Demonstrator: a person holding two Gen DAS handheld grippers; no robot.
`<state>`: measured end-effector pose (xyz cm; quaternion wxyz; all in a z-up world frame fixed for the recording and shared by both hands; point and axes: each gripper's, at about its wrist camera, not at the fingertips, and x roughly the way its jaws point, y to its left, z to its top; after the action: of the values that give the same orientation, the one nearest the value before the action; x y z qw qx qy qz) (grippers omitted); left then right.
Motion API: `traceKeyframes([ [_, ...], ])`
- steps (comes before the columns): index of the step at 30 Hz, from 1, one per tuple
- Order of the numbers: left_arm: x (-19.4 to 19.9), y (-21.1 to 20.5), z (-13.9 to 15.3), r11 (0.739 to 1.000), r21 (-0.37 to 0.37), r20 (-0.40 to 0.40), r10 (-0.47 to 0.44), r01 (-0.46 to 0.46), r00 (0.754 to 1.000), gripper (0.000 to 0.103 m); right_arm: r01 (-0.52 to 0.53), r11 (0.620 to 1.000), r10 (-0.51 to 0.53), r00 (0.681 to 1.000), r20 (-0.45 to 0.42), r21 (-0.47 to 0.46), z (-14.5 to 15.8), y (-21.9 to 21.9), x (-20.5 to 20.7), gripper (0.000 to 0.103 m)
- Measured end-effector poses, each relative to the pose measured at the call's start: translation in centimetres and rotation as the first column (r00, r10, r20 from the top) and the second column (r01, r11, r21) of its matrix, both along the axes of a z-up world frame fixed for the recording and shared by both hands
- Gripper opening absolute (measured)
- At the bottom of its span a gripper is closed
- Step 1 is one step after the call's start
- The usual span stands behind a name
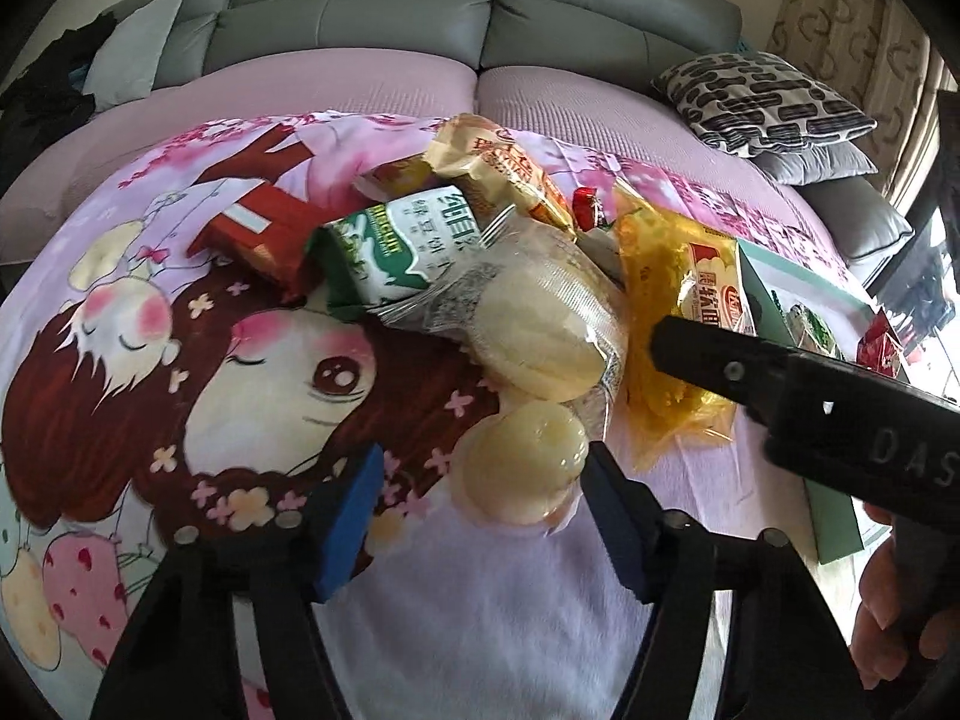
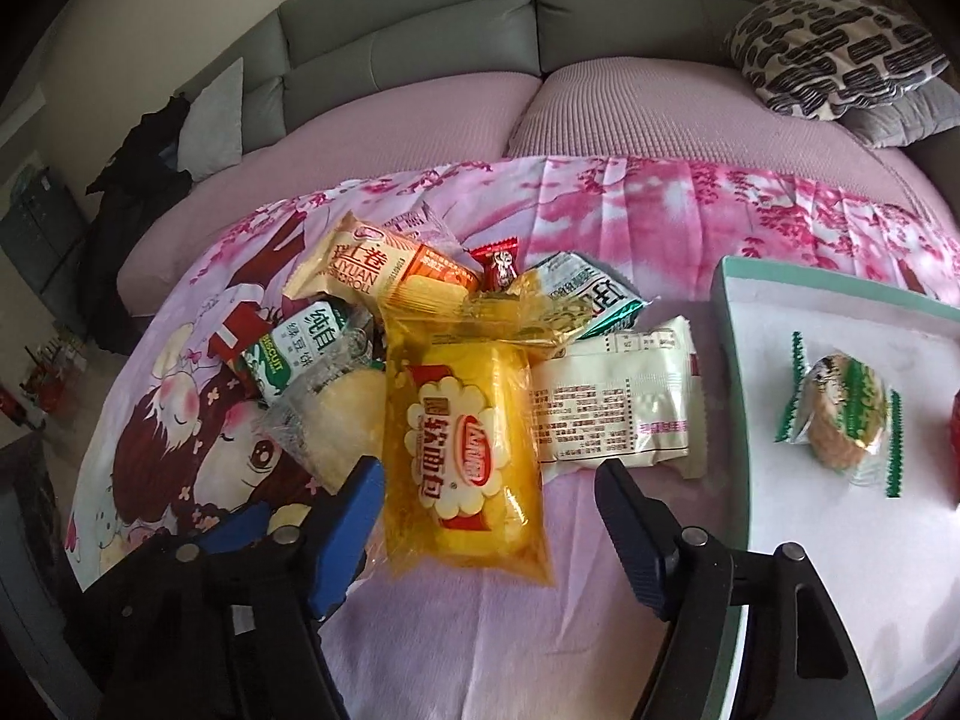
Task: Organize snacks
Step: 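Grasp the yellow bread bag with the right tool while the left grasps a cream bun, then carry both snacks into the tray and open both tools to release them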
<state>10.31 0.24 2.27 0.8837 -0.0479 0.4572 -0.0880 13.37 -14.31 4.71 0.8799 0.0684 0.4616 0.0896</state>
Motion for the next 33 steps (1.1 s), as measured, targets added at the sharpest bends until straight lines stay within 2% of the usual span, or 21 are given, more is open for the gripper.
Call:
traceKeyframes([
  [6,0.6,0.0,-0.2,1.0,-0.005,0.008,0.006,-0.006,1.0,0.06,-0.011,1.0,0.011,1.0,-0.008,0.01,-0.6,0.2,0.6,0.072],
  [12,0.9,0.4,-0.3,1.0,-0.019,0.006,0.009,-0.009,1.0,0.044,-0.026,0.999,0.027,1.0,-0.013,0.029,-0.4,0.4,0.7,0.056],
  [20,0.3,0.7,-0.1,1.0,-0.017,-0.005,0.008,-0.008,1.0,0.043,-0.02,0.999,0.021,0.999,-0.024,0.032,0.0,0.0,-0.3,0.044],
  [33,-2.4,1.9,1.4,0.999,-0.012,-0.017,0.048,-0.048,0.999,0.043,-0.008,0.999,0.007,1.0,0.03,0.049,3.2,-0.6,-4.0,0.043],
])
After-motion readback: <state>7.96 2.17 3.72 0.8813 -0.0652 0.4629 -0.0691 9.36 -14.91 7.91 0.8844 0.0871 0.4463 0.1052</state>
